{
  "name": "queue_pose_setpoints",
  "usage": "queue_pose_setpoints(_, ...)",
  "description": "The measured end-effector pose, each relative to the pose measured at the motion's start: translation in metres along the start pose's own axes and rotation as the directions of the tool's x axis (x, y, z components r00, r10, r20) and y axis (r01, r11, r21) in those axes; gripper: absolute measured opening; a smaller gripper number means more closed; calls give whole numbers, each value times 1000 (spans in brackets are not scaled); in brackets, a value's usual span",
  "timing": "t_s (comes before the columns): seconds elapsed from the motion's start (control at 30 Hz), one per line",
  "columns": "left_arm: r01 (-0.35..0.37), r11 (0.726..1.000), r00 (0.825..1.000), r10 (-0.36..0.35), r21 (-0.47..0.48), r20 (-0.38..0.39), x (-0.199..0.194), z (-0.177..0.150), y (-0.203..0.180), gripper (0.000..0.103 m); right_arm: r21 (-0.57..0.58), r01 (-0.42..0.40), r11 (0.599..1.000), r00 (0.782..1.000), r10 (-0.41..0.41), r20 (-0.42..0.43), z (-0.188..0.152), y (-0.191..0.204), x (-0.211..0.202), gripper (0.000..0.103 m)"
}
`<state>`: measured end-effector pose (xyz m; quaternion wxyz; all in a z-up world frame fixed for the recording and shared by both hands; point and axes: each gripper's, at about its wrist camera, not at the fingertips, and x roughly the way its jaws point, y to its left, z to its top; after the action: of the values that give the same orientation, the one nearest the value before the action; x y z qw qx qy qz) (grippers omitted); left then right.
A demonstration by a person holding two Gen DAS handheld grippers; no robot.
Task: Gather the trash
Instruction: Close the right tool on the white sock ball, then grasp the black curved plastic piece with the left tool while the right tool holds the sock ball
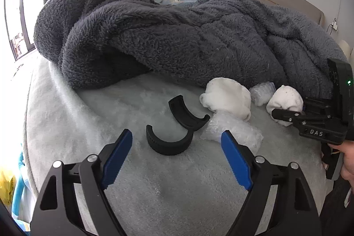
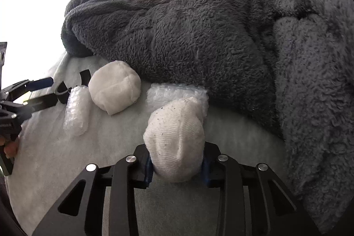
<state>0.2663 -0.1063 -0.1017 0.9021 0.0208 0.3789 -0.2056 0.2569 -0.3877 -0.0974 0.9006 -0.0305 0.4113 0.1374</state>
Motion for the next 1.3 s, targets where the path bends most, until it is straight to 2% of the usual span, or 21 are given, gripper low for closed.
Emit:
queue_pose_setpoints(0.17, -1, 1000, 1000, 0, -11, -11, 4, 0, 1, 83, 33, -97, 995, 994, 95, 54, 5, -2, -12, 33)
queue_pose_setpoints(0.37, -1, 1000, 999, 1, -18, -32, 11, -2, 3, 79, 82, -217, 973, 970, 206, 126, 8, -8, -23, 33)
queue_pose_setpoints(0.7, -6, 998, 999, 3, -68, -51, 21, -3, 11, 66, 82, -259, 962, 959, 247, 138, 8, -4, -29, 34)
queue_pose_setpoints(0.87, -7, 999, 998, 4, -47, -57, 22, -2, 7, 52, 96, -282, 955, 953, 267, 143, 10, -3, -30, 34)
queue_pose_setpoints(1.13, -3, 998, 999, 0, -58, -40, 18, -1, 8, 51, 108, -319, 942, 942, 302, 149, 20, 8, -38, 34)
queue_pose_setpoints(1.3, 9, 996, 1000, -11, -86, -23, 5, -4, 13, 51, 81, -330, 940, 938, 317, 141, 25, 29, -47, 34)
